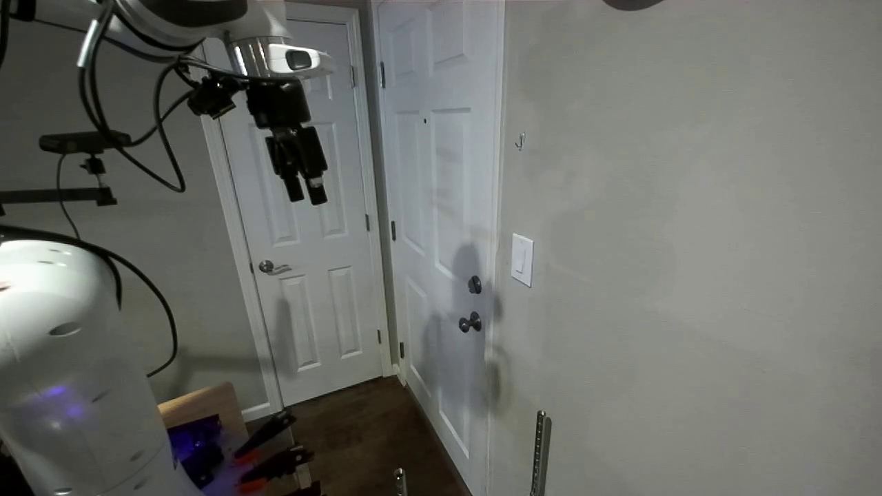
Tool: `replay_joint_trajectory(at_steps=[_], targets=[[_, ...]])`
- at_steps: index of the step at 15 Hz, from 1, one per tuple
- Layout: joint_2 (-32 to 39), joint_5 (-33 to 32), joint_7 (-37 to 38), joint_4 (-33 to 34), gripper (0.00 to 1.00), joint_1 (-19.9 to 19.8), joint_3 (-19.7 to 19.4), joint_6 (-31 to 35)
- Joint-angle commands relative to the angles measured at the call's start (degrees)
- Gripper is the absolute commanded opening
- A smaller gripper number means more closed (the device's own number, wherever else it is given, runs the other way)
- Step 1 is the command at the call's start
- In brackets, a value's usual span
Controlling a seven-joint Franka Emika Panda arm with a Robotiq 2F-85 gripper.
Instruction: Flip the switch on the wall
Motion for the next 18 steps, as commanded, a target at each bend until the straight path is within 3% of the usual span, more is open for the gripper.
replay_joint_trajectory(at_steps=[1, 7, 11, 18], targets=[[0.1, -0.1, 0.1, 0.1, 1.0, 0.1, -0.1, -0.1], [0.1, -0.1, 0.1, 0.0, 1.0, 0.0, 0.0, -0.2], [3.9, -0.6, -0.7, -0.3, 1.0, 0.0, 0.4, 3.2], [23.3, -9.1, -0.2, 2.6, 1.0, -3.6, 1.0, 24.5]])
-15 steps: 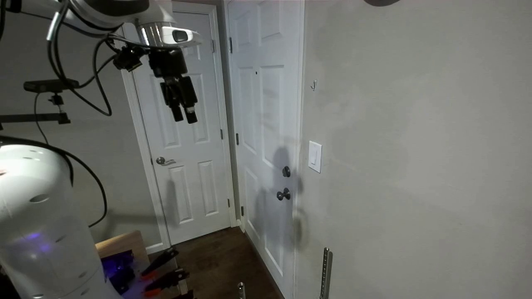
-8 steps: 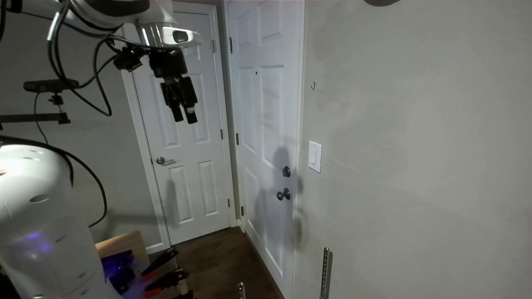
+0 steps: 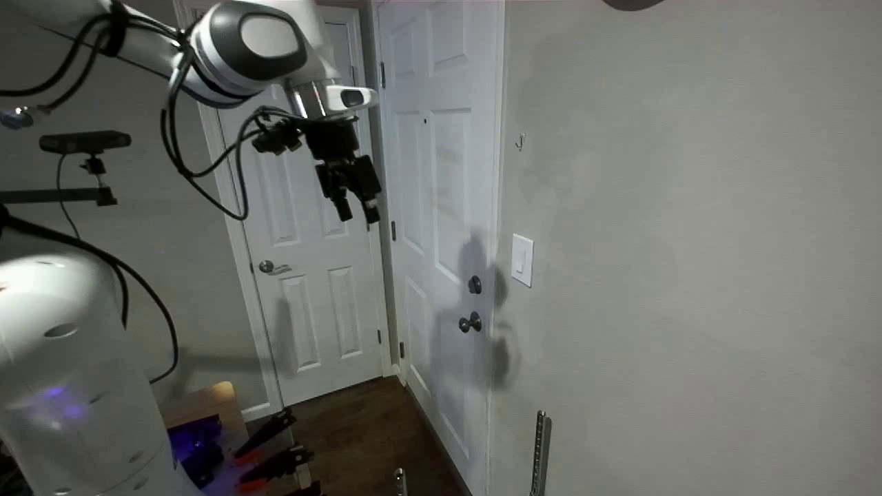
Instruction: Flip the switch on the wall
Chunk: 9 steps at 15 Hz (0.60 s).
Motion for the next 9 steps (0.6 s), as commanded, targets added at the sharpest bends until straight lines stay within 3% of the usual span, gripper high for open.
replay_joint_trajectory(at_steps=[1, 4, 5, 6, 9], targets=[[12.0, -6.3, 0.8, 3.7, 1.0, -3.3, 0.6, 9.2], [18.9, -12.2, 2.6, 7.4, 1.0, -5.3, 0.7, 13.7], [20.6, -12.8, 2.6, 8.6, 1.0, -5.3, 0.3, 14.2], [16.7, -10.7, 1.2, 5.7, 1.0, -3.6, -0.9, 12.9], [20.7, -11.6, 1.2, 8.7, 1.0, -3.8, -1.1, 13.3]])
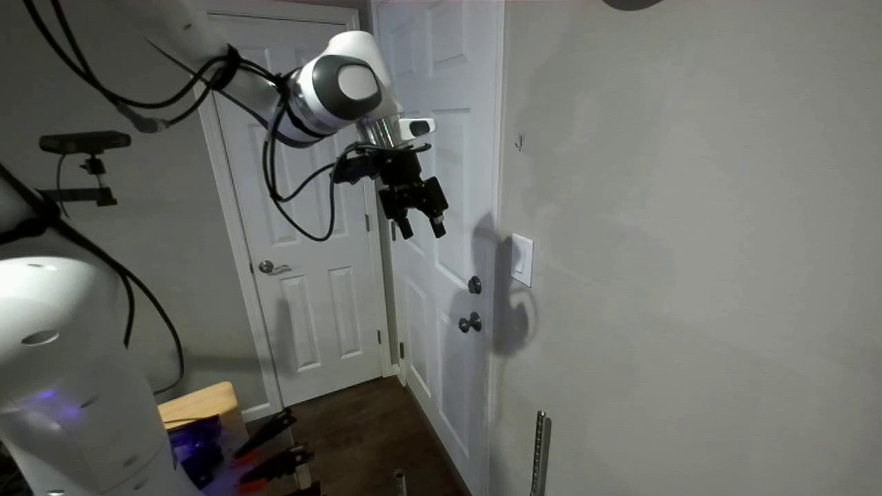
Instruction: Flip the switch on the wall
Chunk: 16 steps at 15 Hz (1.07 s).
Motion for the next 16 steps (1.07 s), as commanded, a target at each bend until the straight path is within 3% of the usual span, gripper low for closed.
replay_joint_trajectory(at_steps=[1, 9, 16], targets=[[0.3, -0.5, 0.3, 0.3, 1.0, 1.2, -1.1, -0.2], [0.3, -0.5, 0.3, 0.3, 1.0, 1.2, -1.1, -0.2], [6.1, -2.1, 4.3, 2.5, 1.0, 0.0, -1.8, 6.1]])
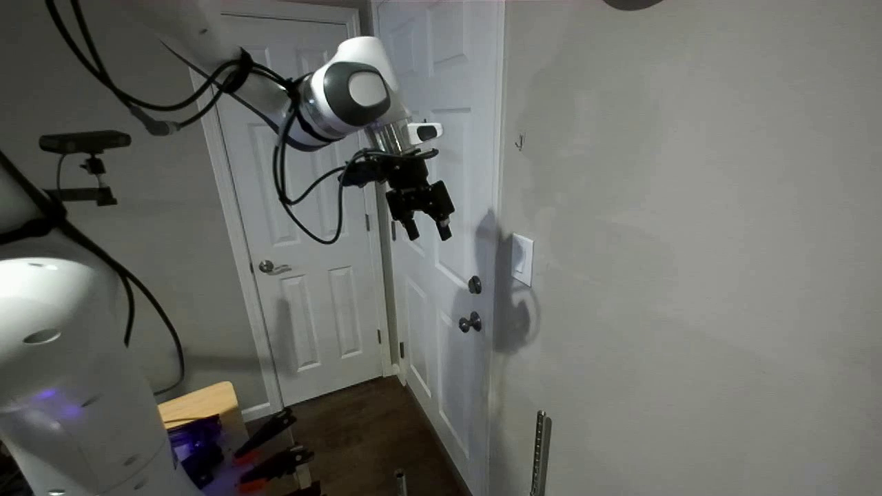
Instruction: Flip the switch on the wall
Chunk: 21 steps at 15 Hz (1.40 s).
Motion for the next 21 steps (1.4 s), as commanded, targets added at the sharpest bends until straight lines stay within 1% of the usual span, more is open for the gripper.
replay_joint_trajectory(at_steps=[1, 4, 7, 10, 11, 12, 13, 20, 21], targets=[[4.8, -1.9, 4.5, 1.9, 1.0, -0.5, -0.9, 6.0], [8.4, -4.5, 9.6, 3.2, 1.0, -1.2, -1.1, 12.7], [11.9, -8.4, 17.2, 4.3, 1.0, -1.7, -1.7, 18.8], [15.3, -11.6, 24.3, 5.6, 1.0, -1.2, -2.8, 23.1], [16.5, -12.2, 25.7, 6.0, 0.75, -1.8, -2.1, 24.8], [17.3, -13.4, 27.3, 6.4, 0.73, -1.7, -2.4, 25.8], [18.4, -14.3, 28.7, 6.8, 0.67, -1.4, -2.5, 26.9], [24.7, -21.7, 36.6, 10.9, 0.2, -0.4, -3.7, 30.2], [26.4, -20.8, 36.1, 12.0, 0.13, -0.6, -3.4, 30.6]])
